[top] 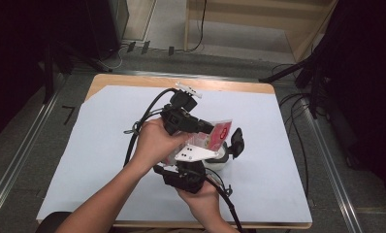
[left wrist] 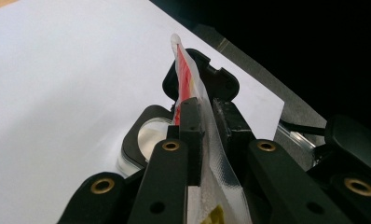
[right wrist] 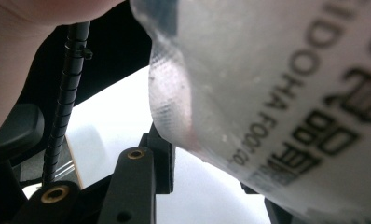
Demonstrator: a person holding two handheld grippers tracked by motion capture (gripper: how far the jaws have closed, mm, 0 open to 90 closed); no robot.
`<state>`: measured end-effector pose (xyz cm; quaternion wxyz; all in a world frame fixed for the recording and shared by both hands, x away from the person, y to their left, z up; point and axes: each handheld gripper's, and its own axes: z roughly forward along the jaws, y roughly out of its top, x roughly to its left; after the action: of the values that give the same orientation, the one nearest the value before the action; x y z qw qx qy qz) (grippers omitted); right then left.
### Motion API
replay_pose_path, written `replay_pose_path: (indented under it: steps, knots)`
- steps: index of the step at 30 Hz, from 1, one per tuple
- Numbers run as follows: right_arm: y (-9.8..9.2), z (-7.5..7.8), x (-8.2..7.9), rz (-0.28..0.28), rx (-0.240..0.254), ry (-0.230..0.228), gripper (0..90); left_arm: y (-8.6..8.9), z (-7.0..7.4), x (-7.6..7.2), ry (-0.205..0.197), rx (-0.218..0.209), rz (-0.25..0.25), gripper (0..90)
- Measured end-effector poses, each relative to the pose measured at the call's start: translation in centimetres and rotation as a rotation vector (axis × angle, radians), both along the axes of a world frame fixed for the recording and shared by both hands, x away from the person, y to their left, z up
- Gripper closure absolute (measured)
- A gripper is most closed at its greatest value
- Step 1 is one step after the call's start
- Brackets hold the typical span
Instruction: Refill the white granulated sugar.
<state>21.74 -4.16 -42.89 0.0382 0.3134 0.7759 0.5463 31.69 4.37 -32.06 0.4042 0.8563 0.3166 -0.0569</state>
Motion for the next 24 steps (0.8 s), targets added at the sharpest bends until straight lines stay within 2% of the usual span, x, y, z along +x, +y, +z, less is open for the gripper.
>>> replay_pose_path:
  steps: [1, 4, 7, 12, 13, 17, 18, 24]
  knots:
    - [0.01, 0.01, 0.0, -0.002, 0.001, 0.001, 64.3, -0.02, 0.07, 0.03, 0.001, 0.013, 0.002, 83.1]
    - [0.01, 0.03, 0.02, -0.003, 0.002, 0.002, 64.3, -0.05, 0.04, 0.03, 0.001, 0.006, 0.0, 83.5]
    - [0.12, -0.02, -0.02, -0.006, -0.005, -0.003, 64.3, -0.05, 0.05, -0.08, -0.002, 0.023, -0.002, 83.8]
    - [0.13, 0.01, 0.04, -0.007, -0.006, -0.002, 64.3, -0.14, 0.11, -0.08, 0.002, 0.023, -0.003, 83.7]
    - [0.11, 0.06, 0.07, -0.005, -0.002, 0.001, 64.3, -0.2, 0.2, -0.08, -0.003, 0.038, -0.001, 83.7]
    - [0.1, 0.17, 0.19, 0.0, 0.005, 0.007, 64.2, -0.34, 0.44, -0.13, -0.01, 0.053, -0.002, 83.6]
    - [0.1, 0.22, 0.2, 0.0, 0.003, 0.006, 64.2, -0.32, 0.44, -0.14, -0.012, 0.042, -0.004, 83.6]
    - [0.2, 0.31, 0.16, 0.009, -0.006, -0.009, 64.4, -0.14, 0.6, -0.25, -0.021, 0.055, -0.002, 83.6]
